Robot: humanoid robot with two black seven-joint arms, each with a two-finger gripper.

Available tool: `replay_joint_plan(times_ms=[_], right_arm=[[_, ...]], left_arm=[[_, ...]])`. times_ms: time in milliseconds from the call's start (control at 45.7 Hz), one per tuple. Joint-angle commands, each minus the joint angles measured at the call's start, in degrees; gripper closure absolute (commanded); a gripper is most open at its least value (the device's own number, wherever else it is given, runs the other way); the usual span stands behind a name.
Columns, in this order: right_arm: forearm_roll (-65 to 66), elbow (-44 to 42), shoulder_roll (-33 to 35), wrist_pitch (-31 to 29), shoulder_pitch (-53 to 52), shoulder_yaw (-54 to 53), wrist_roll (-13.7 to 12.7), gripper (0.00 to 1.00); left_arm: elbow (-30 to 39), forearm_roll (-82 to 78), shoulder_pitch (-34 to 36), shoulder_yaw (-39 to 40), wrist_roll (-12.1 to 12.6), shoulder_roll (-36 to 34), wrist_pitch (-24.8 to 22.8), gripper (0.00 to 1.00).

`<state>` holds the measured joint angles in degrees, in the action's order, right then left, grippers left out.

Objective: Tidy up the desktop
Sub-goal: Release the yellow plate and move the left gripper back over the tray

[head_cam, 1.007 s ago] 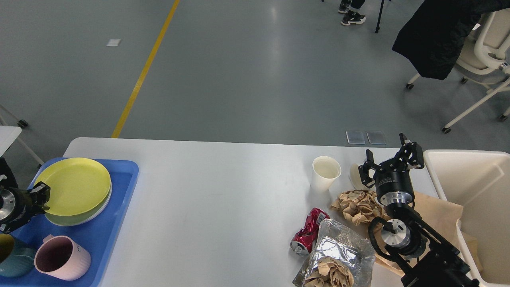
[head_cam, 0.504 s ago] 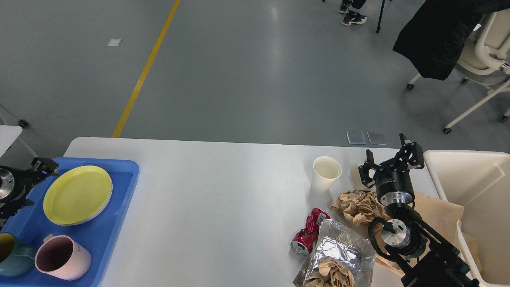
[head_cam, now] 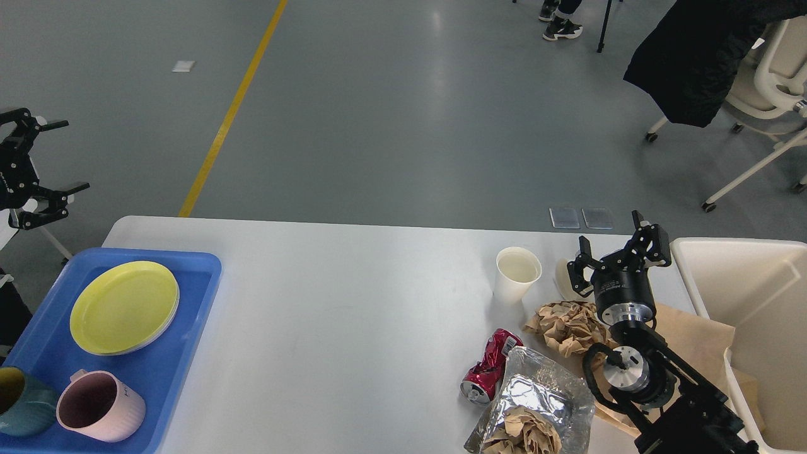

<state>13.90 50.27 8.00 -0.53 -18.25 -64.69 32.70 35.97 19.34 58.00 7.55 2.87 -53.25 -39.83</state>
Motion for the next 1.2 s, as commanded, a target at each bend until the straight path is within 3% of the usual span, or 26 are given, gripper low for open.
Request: replay_joint_plan(times_ms=[0, 197, 285, 394, 482, 635, 745, 854, 1007, 1183], right_arm=[[0.0, 0.0, 0.0, 0.0, 0.0, 0.0, 0.0, 0.00], [0.0, 0.0, 0.0, 0.0, 0.1, 0.0, 0.0, 0.00], [0.0, 0.1, 0.0, 0.0, 0.0, 0.0, 0.0, 0.00], [0.0, 0.1, 0.0, 0.0, 0.0, 0.0, 0.0, 0.00], [0.0, 0.1, 0.0, 0.0, 0.0, 0.0, 0.0, 0.00], [0.0, 0.1, 0.0, 0.0, 0.1, 0.0, 0.0, 0.00], [0.0, 0.1, 0.0, 0.0, 0.1, 0.0, 0.0, 0.00], [0.0, 0.1, 0.0, 0.0, 0.0, 0.0, 0.0, 0.00], [0.1, 0.1, 0.0, 0.0, 0.1, 0.0, 0.0, 0.00], [0.0, 0.1, 0.0, 0.0, 0.1, 0.0, 0.0, 0.00]], left_arm=[[-0.5, -0.1, -5.3, 11.8, -1.8, 4.6, 0.0, 0.04], [-0.2, 0.6, -9.3, 20.7, -3.8, 11.9, 6.2, 0.04], [0.2, 0.3, -12.9, 28.5, -3.9, 15.7, 12.7, 0.04], [1.9, 0.0, -18.6, 38.0, -4.3, 20.6, 16.0, 0.04], [6.0, -0.2, -23.7, 43.6, -5.1, 21.7, 16.7, 0.04], [16.3, -6.1, -33.9, 52.5, -10.0, 25.0, 21.2, 0.04], [24.1, -15.9, -41.4, 61.3, -10.3, 29.1, 24.0, 0.04], [29.9, -25.0, -47.0, 67.8, -9.5, 32.9, 24.6, 0.04], [30.7, -25.8, -49.6, 70.1, -7.1, 35.3, 23.7, 0.04], [30.3, -25.8, -49.9, 70.6, -7.6, 37.1, 20.9, 0.04]])
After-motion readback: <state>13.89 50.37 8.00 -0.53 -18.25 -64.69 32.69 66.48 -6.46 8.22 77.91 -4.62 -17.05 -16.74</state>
